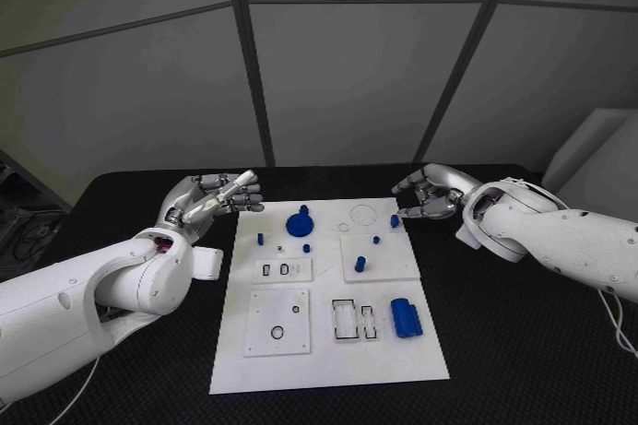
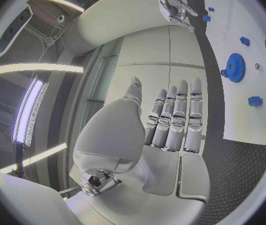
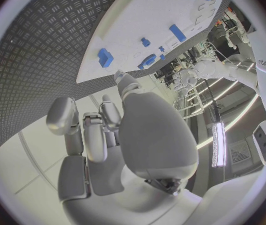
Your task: Assemble the parts on the task board
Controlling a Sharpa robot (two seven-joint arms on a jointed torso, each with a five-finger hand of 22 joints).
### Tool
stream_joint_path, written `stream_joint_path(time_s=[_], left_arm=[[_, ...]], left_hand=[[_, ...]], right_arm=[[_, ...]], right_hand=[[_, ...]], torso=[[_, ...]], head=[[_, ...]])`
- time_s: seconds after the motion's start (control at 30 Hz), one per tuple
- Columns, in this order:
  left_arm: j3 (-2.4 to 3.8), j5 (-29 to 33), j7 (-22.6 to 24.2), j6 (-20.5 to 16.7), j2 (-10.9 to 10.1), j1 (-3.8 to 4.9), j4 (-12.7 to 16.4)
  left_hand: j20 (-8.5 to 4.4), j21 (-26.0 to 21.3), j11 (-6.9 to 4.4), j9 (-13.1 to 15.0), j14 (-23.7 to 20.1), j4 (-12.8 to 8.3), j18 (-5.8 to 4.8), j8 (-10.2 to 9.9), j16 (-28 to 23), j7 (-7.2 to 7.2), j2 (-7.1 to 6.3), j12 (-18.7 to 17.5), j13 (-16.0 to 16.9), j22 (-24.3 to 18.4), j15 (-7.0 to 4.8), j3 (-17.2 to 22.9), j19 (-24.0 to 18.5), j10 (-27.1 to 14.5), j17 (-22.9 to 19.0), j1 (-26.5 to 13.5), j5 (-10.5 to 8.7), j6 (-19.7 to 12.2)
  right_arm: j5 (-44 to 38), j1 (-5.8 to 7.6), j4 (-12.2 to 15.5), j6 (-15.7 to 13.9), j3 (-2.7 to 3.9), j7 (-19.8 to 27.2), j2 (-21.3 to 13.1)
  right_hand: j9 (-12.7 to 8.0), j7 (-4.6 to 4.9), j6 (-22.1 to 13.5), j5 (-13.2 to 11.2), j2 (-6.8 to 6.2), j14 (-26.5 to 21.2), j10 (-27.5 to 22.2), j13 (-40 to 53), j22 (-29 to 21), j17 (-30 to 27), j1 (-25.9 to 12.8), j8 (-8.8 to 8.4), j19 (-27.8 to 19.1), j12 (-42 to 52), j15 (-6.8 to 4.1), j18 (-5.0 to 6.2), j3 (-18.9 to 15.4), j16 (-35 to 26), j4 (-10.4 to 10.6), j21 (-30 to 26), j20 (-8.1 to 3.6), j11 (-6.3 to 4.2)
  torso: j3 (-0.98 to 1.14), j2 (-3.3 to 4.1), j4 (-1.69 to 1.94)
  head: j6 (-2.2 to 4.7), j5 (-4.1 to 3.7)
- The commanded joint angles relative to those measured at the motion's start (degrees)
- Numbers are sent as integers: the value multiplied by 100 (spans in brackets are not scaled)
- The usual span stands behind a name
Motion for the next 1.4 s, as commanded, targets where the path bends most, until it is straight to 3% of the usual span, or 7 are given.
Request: stream_joint_path(time_s=[0.03,0.5,1.03,1.4], left_arm=[[4,-40,42,96,11,5,-7],[5,-40,52,92,-2,4,-42],[5,-40,50,88,2,4,-71],[5,-40,41,87,1,4,-71]], left_hand=[[20,-42,-4,1,-27,-39,28,-21,-45,10,73,-9,1,-17,24,2,-56,30,4,-2,-26,49],[31,-93,1,0,-37,-56,29,-24,-70,14,85,-15,0,-51,32,-6,-108,30,5,-6,-26,51],[34,-104,3,-1,-42,-60,29,-25,-77,16,88,-16,-1,-58,35,-7,-118,29,4,-6,-26,50],[36,-109,5,-1,-43,-60,29,-26,-81,18,91,-18,-1,-62,37,-8,-122,28,4,-8,-25,49]], right_arm=[[109,-26,-76,185,2,122,47],[157,-198,-162,424,2,61,114],[158,-229,-319,388,2,-51,198],[158,-233,-358,449,2,-78,255]], right_hand=[[-2,-5,-33,-38,-18,522,-59,-7,-11,1219,58,-18,-42,-31,32,40,-31,-36,-2,-24,-5,0],[51,41,312,-18,45,527,-34,34,5,1239,53,112,-26,20,64,35,-103,-26,59,-24,21,40],[64,69,540,7,146,540,50,125,109,1286,24,206,52,125,84,16,-110,-2,99,33,37,61],[76,34,808,3,234,542,134,221,195,1294,25,307,112,227,65,2,-81,2,83,83,29,32]], torso=[[-14,-1,10],[-12,-7,4],[-8,-3,2],[-13,-8,8]], head=[[-19,-21],[-52,-17],[-59,-14],[-70,-28]])
